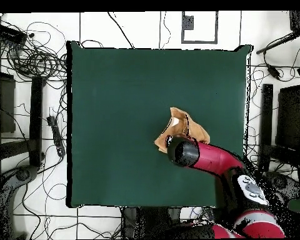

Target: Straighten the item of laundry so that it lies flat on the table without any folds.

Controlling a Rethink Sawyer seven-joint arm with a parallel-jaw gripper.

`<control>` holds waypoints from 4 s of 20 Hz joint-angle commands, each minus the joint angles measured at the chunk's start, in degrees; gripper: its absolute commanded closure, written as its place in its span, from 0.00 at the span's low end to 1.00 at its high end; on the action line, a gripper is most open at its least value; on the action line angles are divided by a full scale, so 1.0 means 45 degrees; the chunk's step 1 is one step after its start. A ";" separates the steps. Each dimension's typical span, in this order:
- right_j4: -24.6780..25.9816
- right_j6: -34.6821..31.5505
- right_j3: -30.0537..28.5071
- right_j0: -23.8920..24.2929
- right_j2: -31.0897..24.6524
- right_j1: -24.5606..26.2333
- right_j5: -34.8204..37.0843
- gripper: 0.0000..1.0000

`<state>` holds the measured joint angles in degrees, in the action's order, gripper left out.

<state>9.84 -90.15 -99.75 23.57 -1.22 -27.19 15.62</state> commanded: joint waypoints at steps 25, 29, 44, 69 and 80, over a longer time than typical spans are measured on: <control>0.0994 -0.1592 -0.1715 -0.0346 -0.1575 -0.2040 0.0609 0.00; 0.1025 -0.1736 -0.1707 -0.0599 -0.1463 -0.1971 0.0262 0.00; 0.1250 -0.1777 -0.1352 -0.0585 -0.1399 -0.1077 -0.0818 0.00; 0.1676 -0.0080 -0.0548 0.0911 -0.2451 -0.0888 0.0167 0.00; 0.2540 0.0311 0.0873 0.1813 -0.3089 0.0780 -0.0528 0.00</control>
<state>18.15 -90.15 -100.53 31.45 -7.40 -30.65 15.01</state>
